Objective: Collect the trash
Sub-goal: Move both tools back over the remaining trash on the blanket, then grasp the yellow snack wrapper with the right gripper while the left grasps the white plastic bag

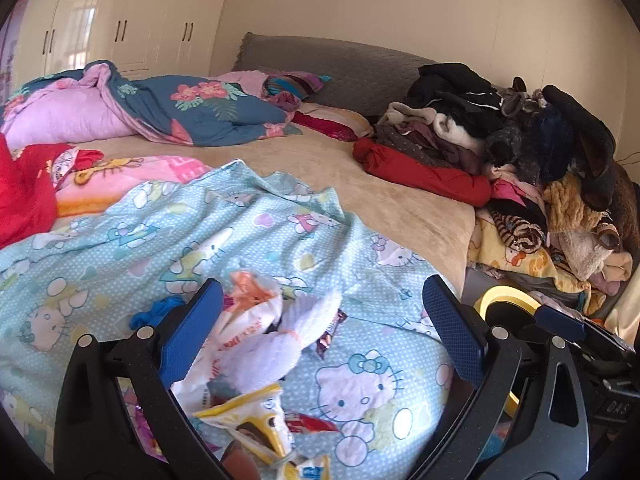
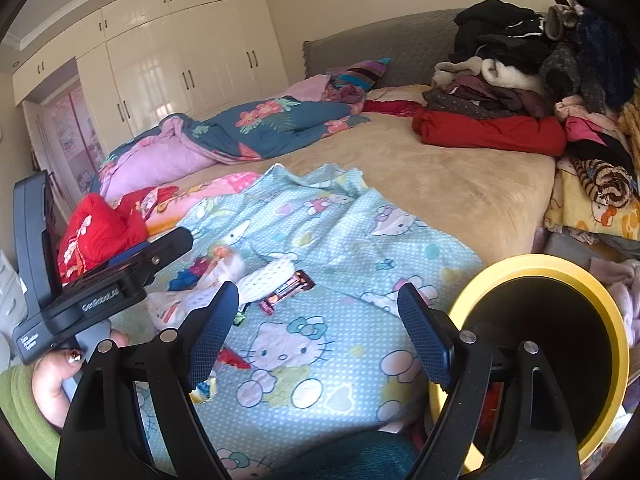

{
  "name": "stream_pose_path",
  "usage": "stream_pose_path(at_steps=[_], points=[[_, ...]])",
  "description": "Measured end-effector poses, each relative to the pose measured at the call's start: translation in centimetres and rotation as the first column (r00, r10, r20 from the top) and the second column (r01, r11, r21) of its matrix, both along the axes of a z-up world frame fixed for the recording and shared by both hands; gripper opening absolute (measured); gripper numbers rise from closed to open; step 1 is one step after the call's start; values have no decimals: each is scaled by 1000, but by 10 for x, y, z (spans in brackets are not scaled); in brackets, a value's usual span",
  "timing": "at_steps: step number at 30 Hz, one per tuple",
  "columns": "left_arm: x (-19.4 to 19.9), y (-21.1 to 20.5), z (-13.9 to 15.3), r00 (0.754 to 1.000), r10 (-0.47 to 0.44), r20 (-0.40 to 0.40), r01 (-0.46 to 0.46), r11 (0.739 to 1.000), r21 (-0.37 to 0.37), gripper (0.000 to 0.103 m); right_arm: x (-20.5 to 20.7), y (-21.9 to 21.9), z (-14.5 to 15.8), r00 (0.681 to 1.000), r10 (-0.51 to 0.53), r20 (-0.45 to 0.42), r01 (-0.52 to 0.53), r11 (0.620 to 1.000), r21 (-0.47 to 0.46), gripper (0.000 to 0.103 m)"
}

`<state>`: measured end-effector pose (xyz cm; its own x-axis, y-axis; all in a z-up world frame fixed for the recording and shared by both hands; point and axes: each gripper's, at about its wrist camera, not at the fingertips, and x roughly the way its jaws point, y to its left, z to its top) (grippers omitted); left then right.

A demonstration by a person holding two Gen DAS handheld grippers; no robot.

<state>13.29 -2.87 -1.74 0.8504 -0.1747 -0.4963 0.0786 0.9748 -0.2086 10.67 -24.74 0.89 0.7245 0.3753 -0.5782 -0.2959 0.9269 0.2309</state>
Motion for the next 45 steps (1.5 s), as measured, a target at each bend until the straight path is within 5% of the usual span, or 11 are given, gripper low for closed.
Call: stream_pose_path(at_steps=[20, 35, 45], points=[[-1, 67, -8, 991, 133, -31, -134, 991, -19, 92, -19, 75, -20, 981, 188, -48, -190, 980, -54, 79], [-3, 112, -40, 975, 189, -118, -193, 981, -26, 92, -20, 131, -58, 945, 272, -183, -292, 952, -96, 79], [1, 129, -71, 961, 157, -230, -182, 979, -94, 72, -9, 157, -92, 908, 280, -310, -336, 931, -142, 79]])
